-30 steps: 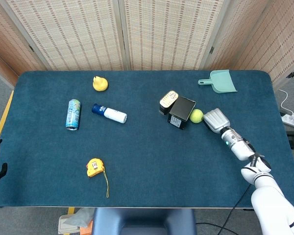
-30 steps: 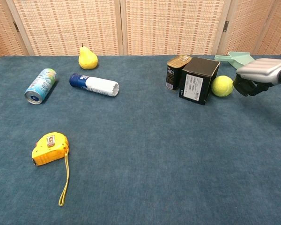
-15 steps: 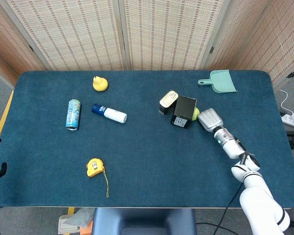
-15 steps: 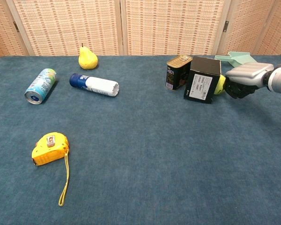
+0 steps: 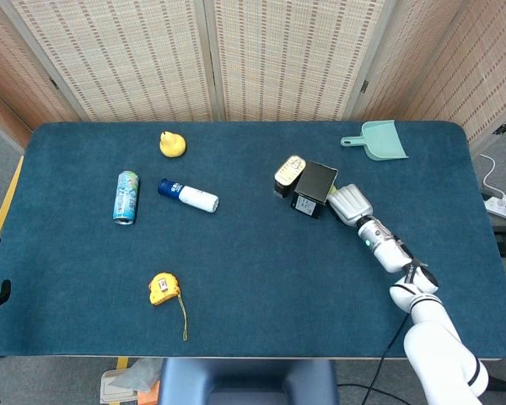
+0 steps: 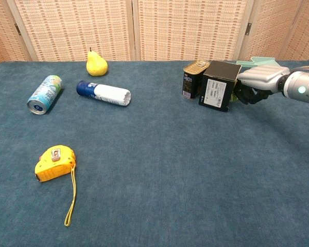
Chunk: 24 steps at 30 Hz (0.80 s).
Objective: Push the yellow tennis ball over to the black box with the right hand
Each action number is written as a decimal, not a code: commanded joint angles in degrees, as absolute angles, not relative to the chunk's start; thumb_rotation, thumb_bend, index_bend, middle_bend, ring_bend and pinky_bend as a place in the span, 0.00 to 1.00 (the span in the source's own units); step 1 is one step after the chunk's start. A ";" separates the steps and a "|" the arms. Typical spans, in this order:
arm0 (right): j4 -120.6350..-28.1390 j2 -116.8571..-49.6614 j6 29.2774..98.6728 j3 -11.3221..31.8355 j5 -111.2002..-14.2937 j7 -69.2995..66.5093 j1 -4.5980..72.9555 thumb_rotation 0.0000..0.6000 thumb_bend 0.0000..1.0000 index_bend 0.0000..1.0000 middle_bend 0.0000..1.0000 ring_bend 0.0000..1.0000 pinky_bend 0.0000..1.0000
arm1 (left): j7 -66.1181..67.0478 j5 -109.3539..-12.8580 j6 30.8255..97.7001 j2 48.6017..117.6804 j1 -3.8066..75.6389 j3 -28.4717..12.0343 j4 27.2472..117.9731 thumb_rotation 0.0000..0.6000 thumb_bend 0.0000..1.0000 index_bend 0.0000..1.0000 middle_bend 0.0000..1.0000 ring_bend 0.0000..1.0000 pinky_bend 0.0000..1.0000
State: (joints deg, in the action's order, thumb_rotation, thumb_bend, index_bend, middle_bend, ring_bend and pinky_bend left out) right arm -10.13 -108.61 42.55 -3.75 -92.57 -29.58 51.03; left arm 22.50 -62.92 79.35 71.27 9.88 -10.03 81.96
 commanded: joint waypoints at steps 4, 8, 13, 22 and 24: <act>-10.01 -108.00 42.78 -3.24 -92.03 -29.37 50.68 1.00 0.37 0.67 0.63 0.45 0.75 | 22.41 -63.02 79.49 71.23 9.83 -9.95 82.05 1.00 0.40 0.15 0.07 0.12 0.38; -11.14 -107.42 42.61 -3.23 -91.97 -31.15 50.55 1.00 0.29 0.61 0.55 0.41 0.64 | 22.55 -63.32 79.65 71.26 9.89 -9.83 82.23 1.00 0.40 0.15 0.07 0.12 0.38; -11.96 -107.13 41.21 -3.82 -92.36 -33.47 50.54 1.00 0.20 0.54 0.50 0.37 0.58 | 22.43 -63.40 79.74 71.21 9.86 -9.80 82.33 1.00 0.40 0.15 0.07 0.12 0.38; -12.85 -106.80 42.03 -5.48 -93.99 -38.50 50.53 1.00 0.18 0.29 0.24 0.13 0.31 | 22.23 -63.27 79.49 71.24 9.91 -9.76 81.96 1.00 0.40 0.15 0.07 0.12 0.38; -12.90 -106.75 42.86 -5.83 -94.41 -39.13 50.46 1.00 0.18 0.26 0.19 0.07 0.29 | 22.38 -63.17 79.41 71.26 9.96 -9.77 82.01 1.00 0.40 0.15 0.07 0.12 0.38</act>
State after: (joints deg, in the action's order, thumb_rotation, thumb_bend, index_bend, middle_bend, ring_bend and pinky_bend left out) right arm -12.84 -106.80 42.48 -5.55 -94.10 -38.78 50.52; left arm 22.38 -63.17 79.42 71.25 9.95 -9.76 82.00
